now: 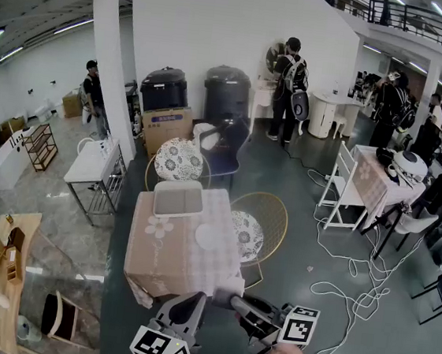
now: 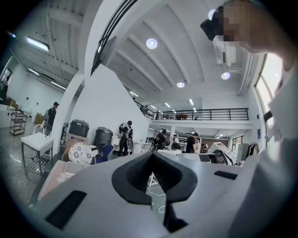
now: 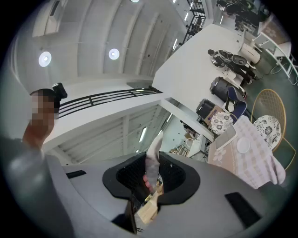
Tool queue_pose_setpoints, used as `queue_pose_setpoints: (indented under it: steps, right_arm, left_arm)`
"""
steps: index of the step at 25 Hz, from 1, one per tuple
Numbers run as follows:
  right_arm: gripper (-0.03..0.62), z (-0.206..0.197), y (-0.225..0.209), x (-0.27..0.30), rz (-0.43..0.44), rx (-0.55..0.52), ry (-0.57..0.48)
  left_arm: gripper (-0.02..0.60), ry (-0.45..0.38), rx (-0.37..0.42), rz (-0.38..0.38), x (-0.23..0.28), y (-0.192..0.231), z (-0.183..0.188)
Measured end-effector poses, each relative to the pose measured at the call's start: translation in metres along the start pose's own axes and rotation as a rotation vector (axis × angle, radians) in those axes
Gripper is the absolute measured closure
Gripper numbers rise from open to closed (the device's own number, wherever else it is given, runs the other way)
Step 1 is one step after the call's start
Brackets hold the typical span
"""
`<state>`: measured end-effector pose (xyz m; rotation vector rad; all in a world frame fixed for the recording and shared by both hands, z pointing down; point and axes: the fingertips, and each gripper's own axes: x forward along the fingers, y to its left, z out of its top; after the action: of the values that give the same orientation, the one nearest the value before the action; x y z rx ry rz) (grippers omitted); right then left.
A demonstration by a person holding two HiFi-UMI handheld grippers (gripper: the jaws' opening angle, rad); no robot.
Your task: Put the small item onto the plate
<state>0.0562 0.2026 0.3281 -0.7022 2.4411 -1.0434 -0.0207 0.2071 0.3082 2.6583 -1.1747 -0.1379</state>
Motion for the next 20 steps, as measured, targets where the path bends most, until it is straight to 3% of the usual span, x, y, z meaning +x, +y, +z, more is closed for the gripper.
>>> queue_pose_setpoints:
  steps: [20]
  right_arm:
    - [0.502,-0.001,0.002,-0.015,0.01,0.008,0.0]
  left_arm:
    - [0.577,0.012,0.003,0.024,0.001,-0.01,-0.009]
